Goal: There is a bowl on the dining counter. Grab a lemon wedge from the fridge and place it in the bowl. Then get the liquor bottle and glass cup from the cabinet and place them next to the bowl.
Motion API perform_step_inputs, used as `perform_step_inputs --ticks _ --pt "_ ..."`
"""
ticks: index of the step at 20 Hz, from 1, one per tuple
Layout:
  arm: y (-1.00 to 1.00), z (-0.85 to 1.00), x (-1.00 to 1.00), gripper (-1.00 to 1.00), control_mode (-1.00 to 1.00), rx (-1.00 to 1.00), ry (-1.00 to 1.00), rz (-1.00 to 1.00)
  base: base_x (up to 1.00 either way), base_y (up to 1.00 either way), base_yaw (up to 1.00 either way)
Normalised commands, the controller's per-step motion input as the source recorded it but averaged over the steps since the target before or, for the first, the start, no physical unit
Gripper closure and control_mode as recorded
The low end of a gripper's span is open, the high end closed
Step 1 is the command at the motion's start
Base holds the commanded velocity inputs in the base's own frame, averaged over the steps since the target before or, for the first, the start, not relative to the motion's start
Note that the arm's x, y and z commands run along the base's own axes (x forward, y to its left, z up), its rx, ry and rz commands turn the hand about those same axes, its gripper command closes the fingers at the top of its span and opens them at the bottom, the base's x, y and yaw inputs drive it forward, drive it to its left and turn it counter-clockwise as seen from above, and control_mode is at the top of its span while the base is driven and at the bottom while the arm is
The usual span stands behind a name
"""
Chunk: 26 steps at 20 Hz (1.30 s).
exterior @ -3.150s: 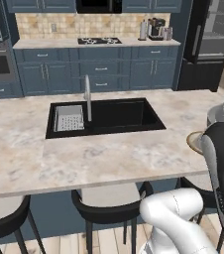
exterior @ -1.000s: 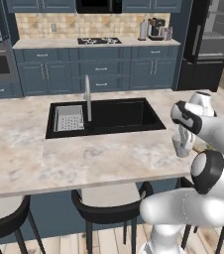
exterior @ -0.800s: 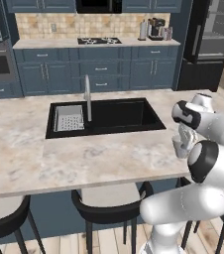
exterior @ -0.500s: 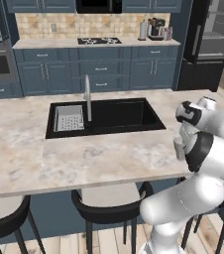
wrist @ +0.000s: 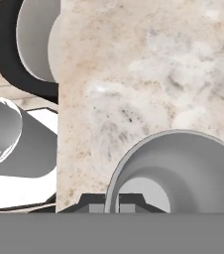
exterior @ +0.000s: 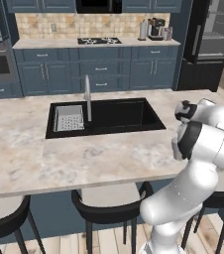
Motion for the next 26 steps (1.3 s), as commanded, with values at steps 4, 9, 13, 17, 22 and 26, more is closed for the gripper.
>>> perform_step_inputs --ticks 4,9,13,17,22,26 --pt "0.0 -0.12 0.16 1.0 -1.0 0.01 -0.05 0.01 0.0 0.0 0.0" --pt "-0.02 -0.13 0.08 1.0 -1.0 0.0 -0.05 0.0 0.0 0.0 0.0" --pt "-0.03 -0.13 0.13 1.0 -1.0 0.0 -0.04 0.0 0.0 0.0 0.0" --pt "0.0 -0.1 0.16 1.0 -1.0 0.0 0.0 0.0 0.0 0.0 0.0" --pt "-0.01 -0.09 0.19 1.0 -1.0 0.0 0.0 0.0 0.0 0.0 0.0" --pt "-0.02 -0.09 0.18 1.0 -1.0 0.0 -0.01 0.0 0.0 0.0 0.0"
